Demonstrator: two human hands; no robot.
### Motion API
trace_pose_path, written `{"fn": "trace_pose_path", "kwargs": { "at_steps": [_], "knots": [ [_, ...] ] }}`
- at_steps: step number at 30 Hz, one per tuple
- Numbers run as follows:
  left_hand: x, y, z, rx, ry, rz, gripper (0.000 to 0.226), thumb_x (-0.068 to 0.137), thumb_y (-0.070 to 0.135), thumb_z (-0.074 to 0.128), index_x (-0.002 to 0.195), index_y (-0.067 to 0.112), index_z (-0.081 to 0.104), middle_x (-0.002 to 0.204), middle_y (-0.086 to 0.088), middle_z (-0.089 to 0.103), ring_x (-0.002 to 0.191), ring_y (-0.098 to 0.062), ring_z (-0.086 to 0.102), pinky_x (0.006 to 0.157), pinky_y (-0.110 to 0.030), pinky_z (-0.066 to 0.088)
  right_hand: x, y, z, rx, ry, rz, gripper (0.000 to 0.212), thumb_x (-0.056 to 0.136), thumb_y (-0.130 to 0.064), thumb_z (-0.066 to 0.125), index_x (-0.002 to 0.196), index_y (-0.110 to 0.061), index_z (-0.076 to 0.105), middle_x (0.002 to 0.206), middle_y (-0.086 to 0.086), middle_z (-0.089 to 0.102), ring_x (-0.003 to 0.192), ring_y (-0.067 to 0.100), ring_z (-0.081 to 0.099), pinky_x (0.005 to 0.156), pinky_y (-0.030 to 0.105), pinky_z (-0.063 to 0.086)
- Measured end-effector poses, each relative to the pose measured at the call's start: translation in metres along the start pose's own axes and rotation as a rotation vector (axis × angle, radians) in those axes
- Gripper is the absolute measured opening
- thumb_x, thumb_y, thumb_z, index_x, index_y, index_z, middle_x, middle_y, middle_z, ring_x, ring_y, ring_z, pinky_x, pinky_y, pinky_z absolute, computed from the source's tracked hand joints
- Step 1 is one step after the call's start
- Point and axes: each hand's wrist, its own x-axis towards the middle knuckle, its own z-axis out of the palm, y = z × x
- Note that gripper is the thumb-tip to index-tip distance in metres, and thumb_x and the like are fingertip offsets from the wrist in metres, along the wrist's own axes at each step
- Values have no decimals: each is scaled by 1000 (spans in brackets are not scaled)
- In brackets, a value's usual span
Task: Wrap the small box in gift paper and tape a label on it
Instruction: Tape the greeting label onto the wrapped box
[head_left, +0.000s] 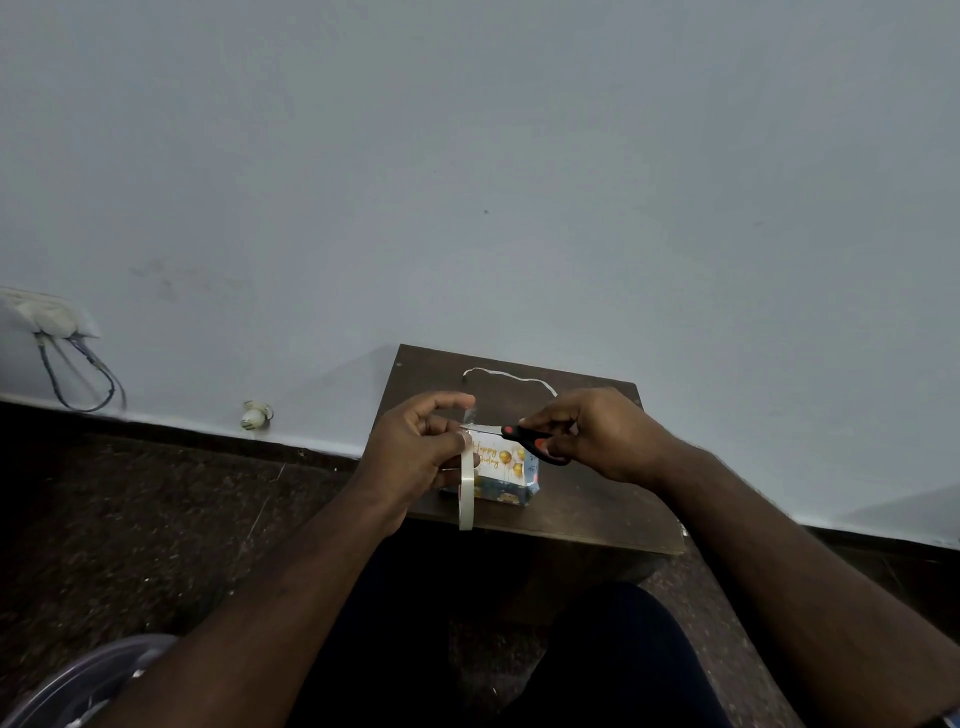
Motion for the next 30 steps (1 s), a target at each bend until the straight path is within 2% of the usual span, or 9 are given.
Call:
{"fn": "trace_pose_path", "kwargs": {
  "at_steps": [2,6,12,16,19,21,25,27,30],
  "knots": [
    [0,-1,0,12,1,4,39,89,-8,65,106,26,73,81,-8,71,85,-32,76,75,-50,62,0,0,0,5,7,7,35,90,-8,70,121,-25,73,110,-16,73,90,-25,53,76,0,39],
    [0,0,0,17,-5,12,40,90,-8,65,107,28,72,83,-9,71,82,-28,76,68,-40,62,-1,0,1,12,15,14,35,90,-9,69,121,-26,73,106,-19,71,89,-24,55,74,0,39],
    [0,1,-1,5,-2,21,42,90,-8,64,110,29,70,89,-15,71,83,-30,76,75,-49,63,-4,-2,7,51,-6,51,35,90,-17,71,123,-30,69,92,-29,64,89,-20,57,71,4,40],
    [0,1,-1,2,-3,29,43,90,-8,64,109,31,70,83,-8,72,83,-26,76,70,-43,63,-6,1,11,96,-36,90,34,86,-18,75,118,-30,67,96,-27,65,83,-19,59,70,5,40],
    [0,1,-1,-22,-2,45,45,90,-9,64,114,29,70,78,-5,69,79,-28,76,69,-39,61,-10,15,15,152,-24,126,30,83,-15,78,112,-24,71,99,-18,73,91,-8,66,81,16,51],
    [2,-1,-1,-42,-4,43,45,90,-9,64,117,27,69,78,-4,69,79,-30,75,69,-39,60,-15,31,25,229,-20,172,31,84,-6,75,112,-19,73,97,-14,76,94,-4,69,89,22,54],
    [0,-13,5,-85,-20,-38,46,90,-7,66,118,29,70,91,-15,67,92,-35,74,72,-42,62,-10,45,58,259,-15,210,44,80,5,66,114,-21,73,102,-13,77,100,1,71,99,34,54],
    [-1,-19,7,-49,-37,-56,47,90,-7,66,116,31,71,93,-15,67,94,-31,74,75,-44,62,-6,46,71,274,46,239,44,79,1,65,112,-25,75,101,-19,76,97,-3,70,97,32,54],
    [3,-20,1,-29,7,-63,47,89,-7,66,116,31,71,95,-11,69,94,-31,74,78,-49,62,-2,50,81,286,101,292,33,82,-9,69,107,-29,76,96,-25,75,92,-8,69,93,26,54]
  ]
}}
